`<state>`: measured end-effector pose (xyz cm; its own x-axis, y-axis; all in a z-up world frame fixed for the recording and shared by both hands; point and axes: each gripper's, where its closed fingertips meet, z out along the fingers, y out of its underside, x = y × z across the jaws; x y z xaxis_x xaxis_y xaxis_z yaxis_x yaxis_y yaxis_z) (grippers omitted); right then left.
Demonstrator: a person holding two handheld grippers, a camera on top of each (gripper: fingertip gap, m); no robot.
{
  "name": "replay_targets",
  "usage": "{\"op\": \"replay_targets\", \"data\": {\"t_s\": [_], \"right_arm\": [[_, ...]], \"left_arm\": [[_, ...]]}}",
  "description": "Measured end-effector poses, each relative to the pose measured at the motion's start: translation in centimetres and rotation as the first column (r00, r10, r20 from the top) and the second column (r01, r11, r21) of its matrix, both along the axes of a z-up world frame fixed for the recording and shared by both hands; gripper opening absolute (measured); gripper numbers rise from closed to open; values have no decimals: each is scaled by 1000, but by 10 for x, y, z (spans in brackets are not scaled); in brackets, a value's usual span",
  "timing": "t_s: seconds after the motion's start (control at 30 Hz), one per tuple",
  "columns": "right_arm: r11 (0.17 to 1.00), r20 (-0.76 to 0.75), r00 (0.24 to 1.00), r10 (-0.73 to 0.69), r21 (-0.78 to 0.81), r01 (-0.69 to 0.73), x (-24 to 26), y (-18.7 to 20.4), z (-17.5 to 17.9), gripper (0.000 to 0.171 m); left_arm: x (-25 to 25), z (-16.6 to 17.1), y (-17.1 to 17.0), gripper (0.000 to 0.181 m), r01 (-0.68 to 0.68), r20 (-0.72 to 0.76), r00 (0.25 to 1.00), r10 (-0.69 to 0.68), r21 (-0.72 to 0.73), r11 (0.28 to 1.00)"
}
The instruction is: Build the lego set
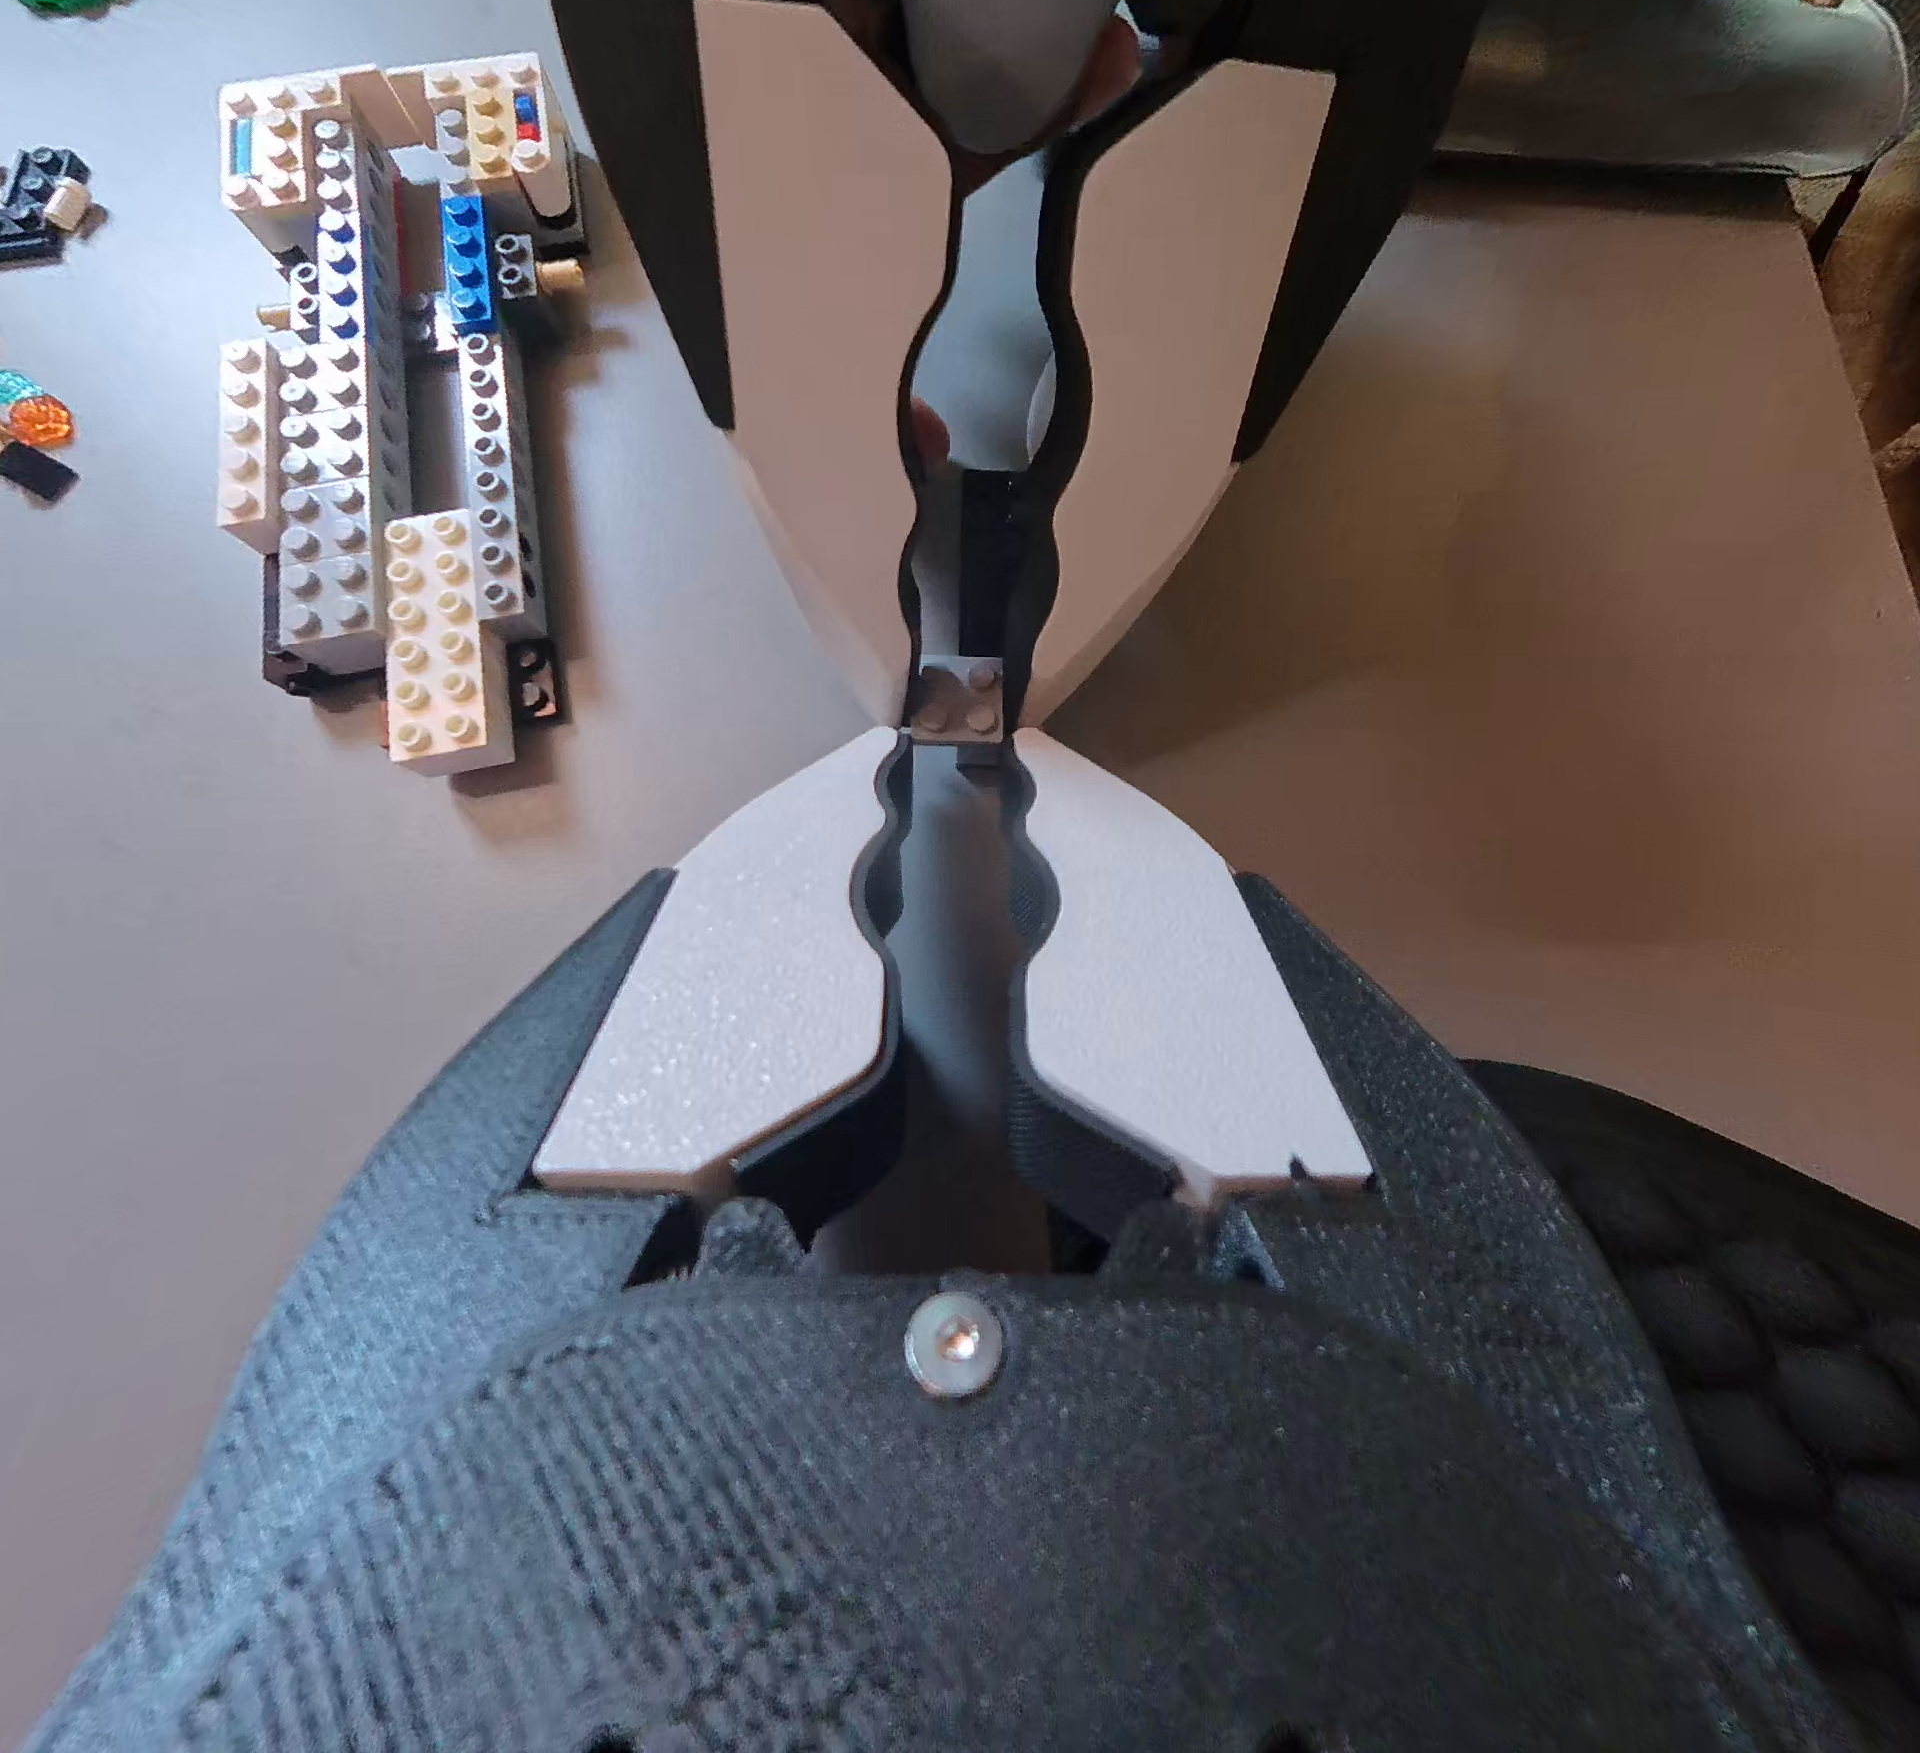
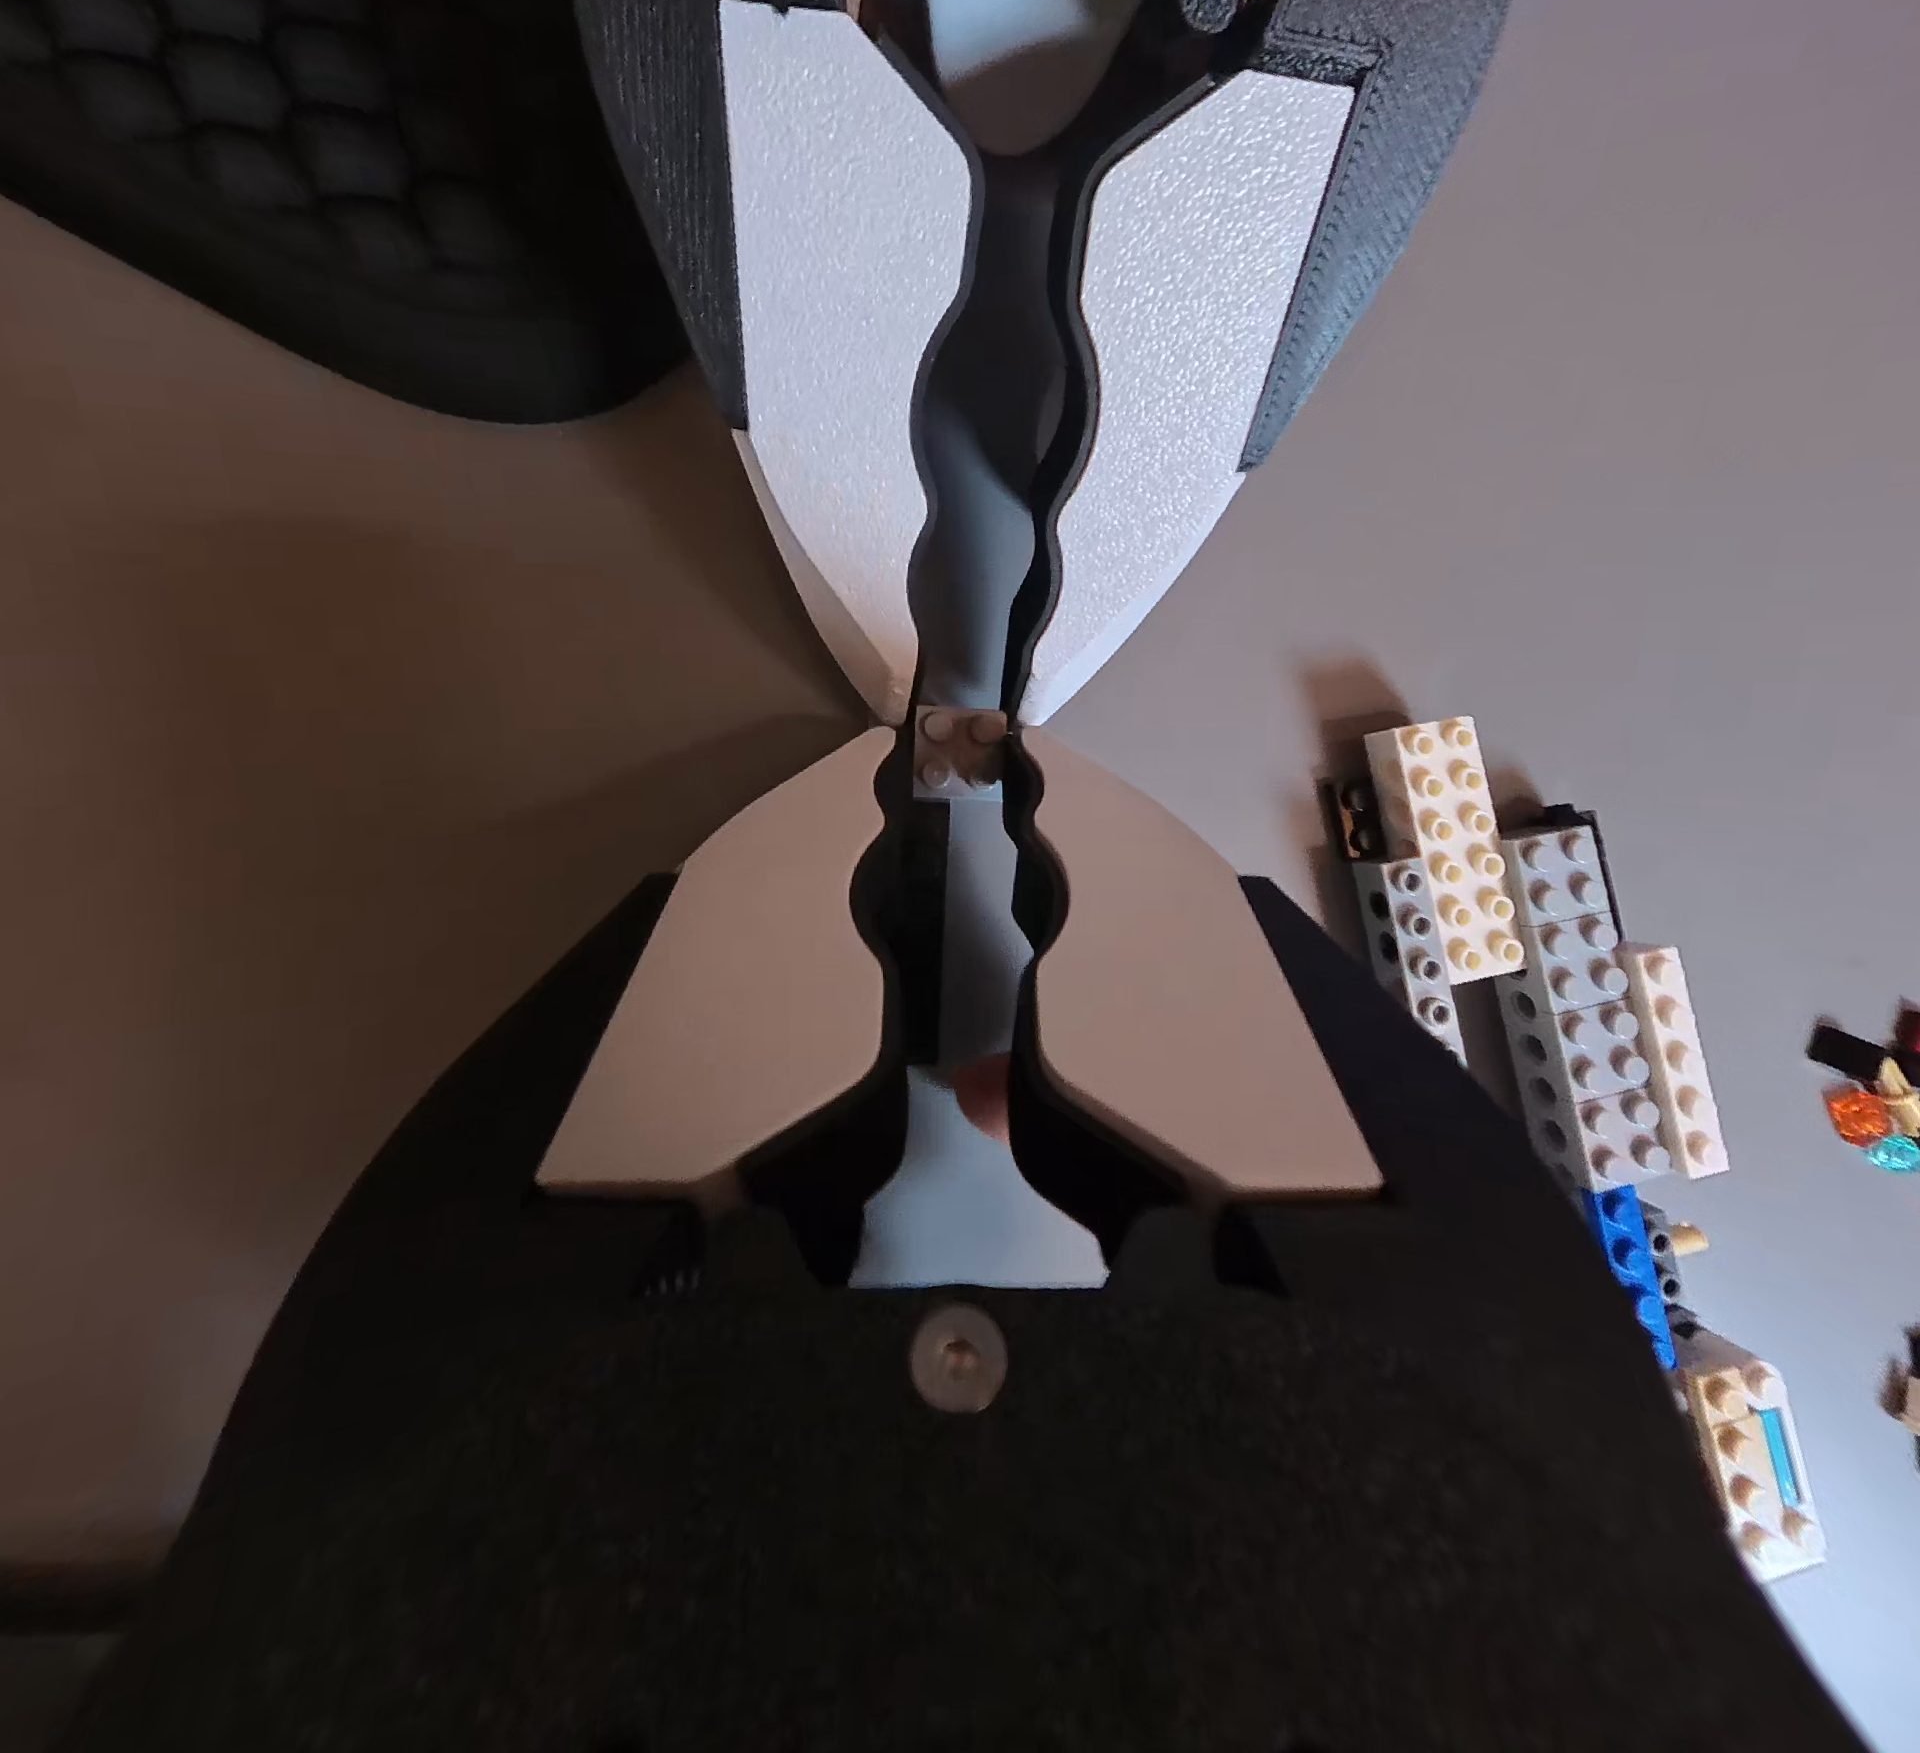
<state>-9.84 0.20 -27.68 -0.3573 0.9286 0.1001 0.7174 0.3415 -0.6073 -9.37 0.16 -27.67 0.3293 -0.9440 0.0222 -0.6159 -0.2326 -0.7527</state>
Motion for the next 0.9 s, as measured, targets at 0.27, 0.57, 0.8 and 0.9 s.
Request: {"op": "replay_targets", "data": {"t_s": [0.27, 0.57, 0.8, 0.9], "right_arm": [[999, -24, 999, 40, -2, -40, 9, 4, 2, 22], [999, -45, 998, 32, -1, -32, 14, 14, 11, 26], [1000, 7, 1000, -27, -7, 27, 54, 32, 24, 29], [999, -20, 999, -41, 5, 41, 73, 26, 24, 25]], "left_arm": [[3, -1, -2, 19, 2, -20, 1000, -2, 19, 1000], [10, 7, 3, 33, -23, 81, 996, 22, 15, 1000], [15, 8, 3, 34, -27, 95, 995, 24, 31, 999], [18, 10, 3, 33, -27, 98, 995, 23, 36, 999]]}}
